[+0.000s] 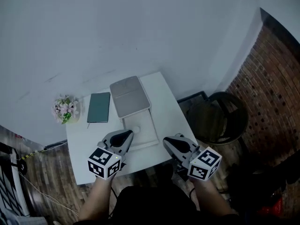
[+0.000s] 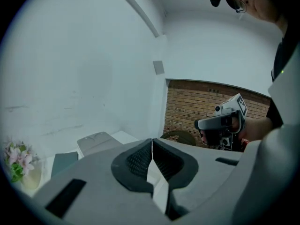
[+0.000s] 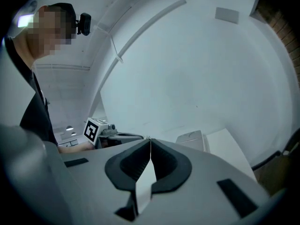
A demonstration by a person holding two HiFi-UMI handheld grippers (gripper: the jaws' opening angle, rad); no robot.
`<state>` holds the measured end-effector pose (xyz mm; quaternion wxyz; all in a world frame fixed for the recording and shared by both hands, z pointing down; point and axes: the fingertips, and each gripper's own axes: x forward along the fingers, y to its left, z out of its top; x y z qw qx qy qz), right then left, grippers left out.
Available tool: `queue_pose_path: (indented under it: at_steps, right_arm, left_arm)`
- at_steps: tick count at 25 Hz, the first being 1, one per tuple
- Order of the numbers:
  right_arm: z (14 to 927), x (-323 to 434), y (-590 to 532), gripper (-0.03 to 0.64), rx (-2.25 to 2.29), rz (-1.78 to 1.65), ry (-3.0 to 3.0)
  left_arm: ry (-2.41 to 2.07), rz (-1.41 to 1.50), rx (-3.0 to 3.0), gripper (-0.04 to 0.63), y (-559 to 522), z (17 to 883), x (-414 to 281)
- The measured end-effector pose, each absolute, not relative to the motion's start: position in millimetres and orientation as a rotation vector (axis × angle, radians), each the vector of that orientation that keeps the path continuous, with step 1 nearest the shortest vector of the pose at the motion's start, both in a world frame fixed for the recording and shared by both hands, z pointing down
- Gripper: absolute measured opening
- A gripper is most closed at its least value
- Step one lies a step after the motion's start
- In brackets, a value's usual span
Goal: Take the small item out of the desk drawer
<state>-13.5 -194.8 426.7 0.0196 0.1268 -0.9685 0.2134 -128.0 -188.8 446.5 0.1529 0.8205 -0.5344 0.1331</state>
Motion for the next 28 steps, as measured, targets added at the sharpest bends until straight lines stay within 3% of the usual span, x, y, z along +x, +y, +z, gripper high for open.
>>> queue_pose_path:
  at_steps: [13, 20, 28]
  right_arm:
    - [454, -50, -253, 0.005, 0.314, 0.696, -2.895]
    - [452, -92, -266, 0.005, 0.408, 0.646, -2.858]
    - [478, -108, -282, 0.004, 0.382, 0.708, -2.778]
  left_arm:
    - [-1.606, 0.305, 2.304, 0.014, -237, 463, -162]
    - [-1.393, 0.331, 2.369, 0.018, -245, 497, -178]
    - [-1.366, 0.430, 2.345, 0.121, -260, 534, -186]
